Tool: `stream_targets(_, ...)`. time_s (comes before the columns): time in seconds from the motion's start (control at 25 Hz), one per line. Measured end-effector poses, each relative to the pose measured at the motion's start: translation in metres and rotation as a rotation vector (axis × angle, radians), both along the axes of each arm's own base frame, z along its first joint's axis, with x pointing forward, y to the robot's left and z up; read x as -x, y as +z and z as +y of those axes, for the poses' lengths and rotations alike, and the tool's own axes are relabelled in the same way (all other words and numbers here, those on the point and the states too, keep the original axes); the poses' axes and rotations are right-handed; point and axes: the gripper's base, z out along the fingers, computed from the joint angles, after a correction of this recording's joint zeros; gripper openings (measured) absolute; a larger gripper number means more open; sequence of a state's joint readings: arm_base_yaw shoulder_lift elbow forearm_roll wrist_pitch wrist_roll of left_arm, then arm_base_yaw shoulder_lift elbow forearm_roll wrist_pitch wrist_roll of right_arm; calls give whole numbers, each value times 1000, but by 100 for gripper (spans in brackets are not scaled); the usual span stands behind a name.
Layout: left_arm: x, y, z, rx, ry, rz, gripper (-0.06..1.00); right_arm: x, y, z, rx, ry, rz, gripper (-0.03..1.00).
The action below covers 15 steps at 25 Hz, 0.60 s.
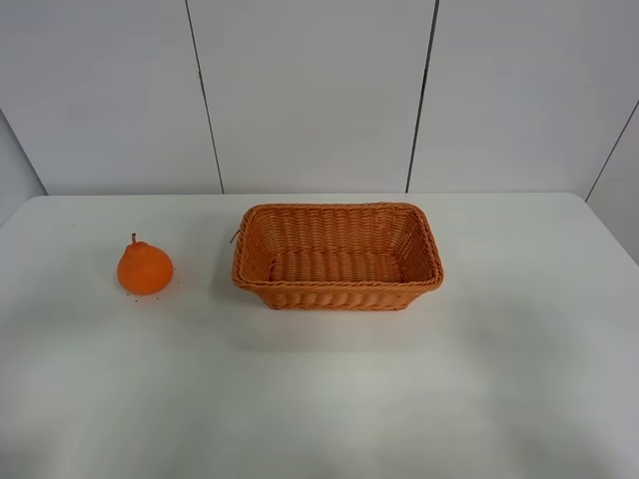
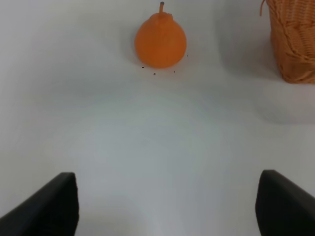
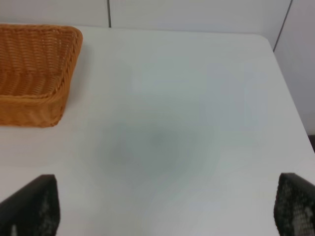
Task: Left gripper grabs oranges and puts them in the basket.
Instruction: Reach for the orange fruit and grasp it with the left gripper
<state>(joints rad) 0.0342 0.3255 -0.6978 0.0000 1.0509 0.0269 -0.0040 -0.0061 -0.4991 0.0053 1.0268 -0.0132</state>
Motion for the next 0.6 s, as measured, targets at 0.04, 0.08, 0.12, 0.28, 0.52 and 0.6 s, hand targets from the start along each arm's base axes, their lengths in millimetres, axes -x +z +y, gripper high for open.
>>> stream_targets(0.04, -10, 6, 0, -1, -2, 29, 84, 0, 0, 0, 0, 0, 0, 69)
stream_targets(0.08, -23, 14, 1, 0, -2, 64, 84, 0, 0, 0, 0, 0, 0, 69)
stream_targets(0.12, -37, 19, 1, 1, -2, 102, 84, 0, 0, 0, 0, 0, 0, 69)
stream_targets(0.28, -94, 30, 3, 6, -2, 247, 84, 0, 0, 0, 0, 0, 0, 69)
stream_targets(0.52, -193, 23, 7, 11, -5, 436, 84, 0, 0, 0, 0, 0, 0, 69)
stream_targets(0.6, -223, 18, 8, 12, -6, 470, 84, 0, 0, 0, 0, 0, 0, 69)
